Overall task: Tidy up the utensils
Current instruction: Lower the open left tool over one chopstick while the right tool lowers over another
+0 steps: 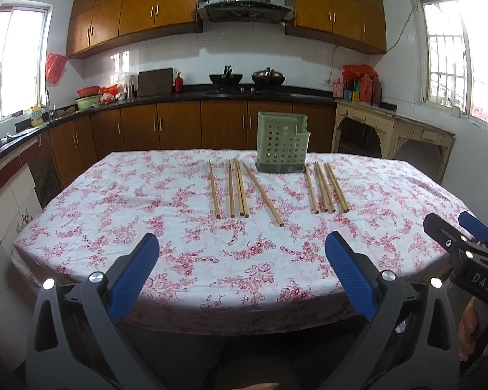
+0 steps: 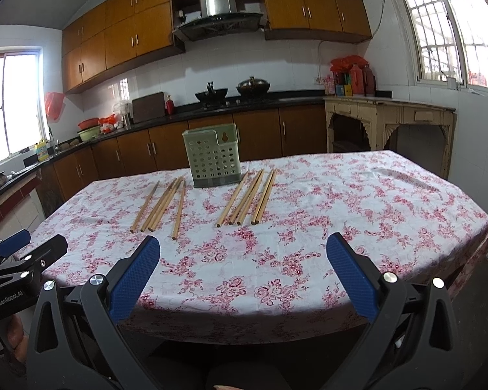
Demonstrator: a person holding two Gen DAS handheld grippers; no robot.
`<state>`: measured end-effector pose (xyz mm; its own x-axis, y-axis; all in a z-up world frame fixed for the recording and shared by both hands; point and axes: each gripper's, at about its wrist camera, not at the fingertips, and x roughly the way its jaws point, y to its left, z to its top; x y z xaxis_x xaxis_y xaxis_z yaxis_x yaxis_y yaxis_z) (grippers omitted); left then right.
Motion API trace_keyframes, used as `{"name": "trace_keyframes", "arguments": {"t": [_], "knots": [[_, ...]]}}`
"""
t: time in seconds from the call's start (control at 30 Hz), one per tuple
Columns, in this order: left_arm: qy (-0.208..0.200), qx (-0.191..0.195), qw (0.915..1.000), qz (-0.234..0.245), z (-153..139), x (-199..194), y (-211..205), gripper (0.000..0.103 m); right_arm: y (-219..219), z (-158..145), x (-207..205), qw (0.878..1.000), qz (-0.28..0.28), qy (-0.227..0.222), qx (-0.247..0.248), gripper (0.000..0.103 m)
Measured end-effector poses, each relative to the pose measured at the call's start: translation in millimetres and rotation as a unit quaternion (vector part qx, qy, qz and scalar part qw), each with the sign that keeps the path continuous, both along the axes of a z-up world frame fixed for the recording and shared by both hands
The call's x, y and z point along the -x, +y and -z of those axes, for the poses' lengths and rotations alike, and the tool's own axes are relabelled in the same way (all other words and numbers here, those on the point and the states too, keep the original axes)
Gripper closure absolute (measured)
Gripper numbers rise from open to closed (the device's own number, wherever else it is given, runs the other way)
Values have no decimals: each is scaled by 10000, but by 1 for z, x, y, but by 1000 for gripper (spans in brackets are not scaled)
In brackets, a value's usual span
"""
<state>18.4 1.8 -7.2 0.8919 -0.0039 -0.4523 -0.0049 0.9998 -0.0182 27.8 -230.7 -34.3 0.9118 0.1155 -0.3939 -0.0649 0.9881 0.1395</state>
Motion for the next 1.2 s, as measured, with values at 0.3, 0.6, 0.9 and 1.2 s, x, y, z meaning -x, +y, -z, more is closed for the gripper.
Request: {"name": "trace_keyframes", "arguments": {"t": [0.3,0.6,0.9,1.2], "knots": [[779,168,9968,-37,25,-54,14,4,-16,15,-66,9969,306,718,-18,2],[1319,407,9892,-503,33,-155,55,4,-29,39,-180,9800,389,1932,-263,41],[1819,352,9801,-718,52,-230,80,29,-21,67,-258,9647,376,2595,-266,64],[2118,396,9750,-546,70,-257,79,45,-23,75,-271,9635,558,2618,74,88]]}}
